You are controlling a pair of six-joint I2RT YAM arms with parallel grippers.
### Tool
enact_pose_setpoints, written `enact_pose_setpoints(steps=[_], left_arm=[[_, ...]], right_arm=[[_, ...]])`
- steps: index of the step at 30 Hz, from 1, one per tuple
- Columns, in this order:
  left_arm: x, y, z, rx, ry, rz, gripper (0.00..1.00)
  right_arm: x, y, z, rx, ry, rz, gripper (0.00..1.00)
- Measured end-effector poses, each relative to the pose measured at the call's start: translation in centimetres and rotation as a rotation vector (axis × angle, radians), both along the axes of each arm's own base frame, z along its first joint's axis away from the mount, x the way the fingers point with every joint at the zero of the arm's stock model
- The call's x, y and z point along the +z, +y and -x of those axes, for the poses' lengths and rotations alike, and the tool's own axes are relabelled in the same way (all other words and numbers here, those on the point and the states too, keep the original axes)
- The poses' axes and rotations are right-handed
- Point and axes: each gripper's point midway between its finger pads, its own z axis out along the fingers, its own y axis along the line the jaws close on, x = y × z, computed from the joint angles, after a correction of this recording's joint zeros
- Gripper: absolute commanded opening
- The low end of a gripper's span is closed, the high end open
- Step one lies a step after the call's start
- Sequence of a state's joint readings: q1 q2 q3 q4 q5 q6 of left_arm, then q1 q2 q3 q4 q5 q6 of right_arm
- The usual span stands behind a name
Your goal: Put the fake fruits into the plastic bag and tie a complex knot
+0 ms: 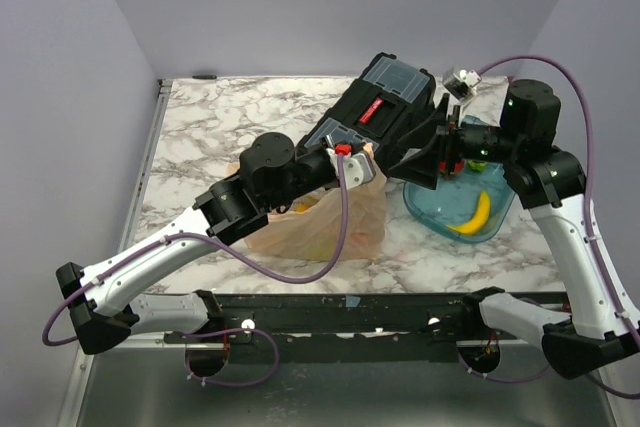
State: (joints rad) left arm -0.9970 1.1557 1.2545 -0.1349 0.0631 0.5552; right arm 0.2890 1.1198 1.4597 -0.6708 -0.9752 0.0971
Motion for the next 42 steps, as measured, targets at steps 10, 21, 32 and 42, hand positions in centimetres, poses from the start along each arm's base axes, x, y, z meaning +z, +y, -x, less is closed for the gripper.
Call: enact_pose_setpoints(steps=[10,21,32,42], left_arm=[[1.1,0.6,-1.2,0.043,0.044,0.066,0.00],[1.6,1.2,-1.8,0.069,0.090,0.100,0.00],[0.2,8.3,-1.8,0.167,0.279,0.071,0.80],[4.7,7.1,4.4,-0.187,0.461,0.053,0.98]], right_arm=[[-3.1,5.0,-0.9,0.124,-0.130,0.000,1.00],[-7.7,8.7,-1.6,0.114,-0.262,0.026,0.02],[-10.8,7.0,-2.0,0.059,-0.338,0.131,0.01],[-9.6,8.0,-1.0,0.157,-0.399,0.104,0.02]])
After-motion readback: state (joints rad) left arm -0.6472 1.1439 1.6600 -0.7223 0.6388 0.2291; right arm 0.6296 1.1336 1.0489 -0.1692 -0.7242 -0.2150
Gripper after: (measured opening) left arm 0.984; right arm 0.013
